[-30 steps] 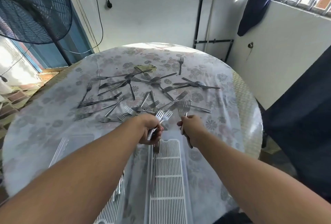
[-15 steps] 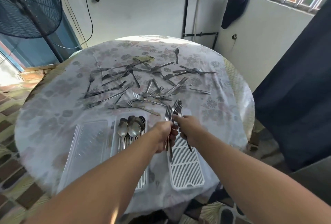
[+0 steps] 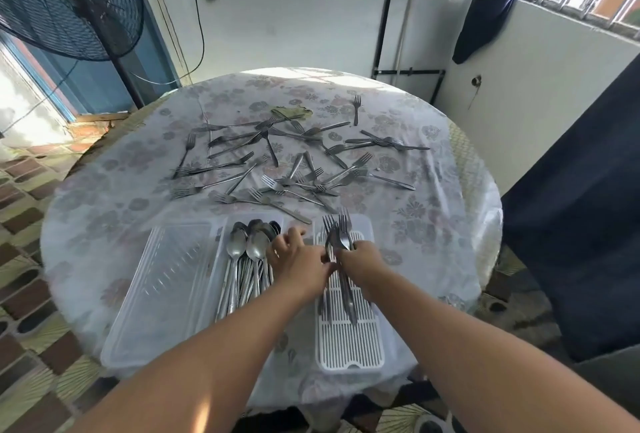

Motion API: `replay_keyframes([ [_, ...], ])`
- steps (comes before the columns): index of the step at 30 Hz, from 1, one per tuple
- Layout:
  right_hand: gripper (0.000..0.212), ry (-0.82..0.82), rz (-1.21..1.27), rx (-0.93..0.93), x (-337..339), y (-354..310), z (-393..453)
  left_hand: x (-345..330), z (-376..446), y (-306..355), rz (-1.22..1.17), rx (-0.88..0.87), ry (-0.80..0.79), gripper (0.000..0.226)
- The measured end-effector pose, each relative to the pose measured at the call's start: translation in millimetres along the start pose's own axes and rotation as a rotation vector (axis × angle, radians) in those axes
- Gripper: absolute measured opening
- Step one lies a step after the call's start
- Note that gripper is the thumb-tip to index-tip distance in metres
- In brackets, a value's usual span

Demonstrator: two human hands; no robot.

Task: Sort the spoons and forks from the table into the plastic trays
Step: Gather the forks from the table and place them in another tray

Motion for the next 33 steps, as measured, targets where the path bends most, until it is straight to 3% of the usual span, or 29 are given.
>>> replay_keyframes([
  [5, 0.018, 0.004, -0.175, 0.022, -7.3, 9.3, 7.6, 0.4, 9.4, -2.9, 0.058, -0.071, 0.177, 0.023],
  [8, 0.016, -0.001, -0.18, 0.068, -11.4, 9.7, 1.0, -1.7, 8.9, 0.9, 0.146, -0.086, 0.272, 0.046],
  [10, 0.012, -0.025, -0.216, 0.103, -11.4, 10.9, -3.5, -1.1, 9.4, 2.7, 0.142, -0.105, 0.308, 0.044],
  [13, 0.018, -0.045, -0.238, 0.12, -9.1, 10.6, -6.9, -2.7, 12.8, 6.8, 0.223, -0.223, 0.242, 0.025],
  [19, 0.028, 0.008, -0.316, 0.175, -3.9, 5.4, -10.2, -7.4, 20.7, 8.6, 0.502, -0.206, -0.002, 0.052],
  [23, 0.059, -0.002, -0.383, 0.293, -11.1, 3.1, -20.8, -4.8, 13.6, 11.8, 0.501, -0.195, 0.043, 0.055],
  [27, 0.04, -0.036, -0.633, 0.5, -8.4, -0.4, -28.5, -8.5, 5.0, 14.0, 0.478, -0.312, 0.156, 0.049],
  [33, 0.034, -0.172, -1.198, 0.664, -6.9, 2.7, -28.3, -13.5, 9.7, 11.8, 0.492, -0.336, 0.057, 0.046],
])
Point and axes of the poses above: each hand's wrist, its own z-axis towards the middle knuckle, its own x-axis out of the back of the hand, y = z × x, the point moved 4 cm from there along z, towards the middle knuckle, and after that the axes turned 9 degrees about x, right-handed, at the moved point
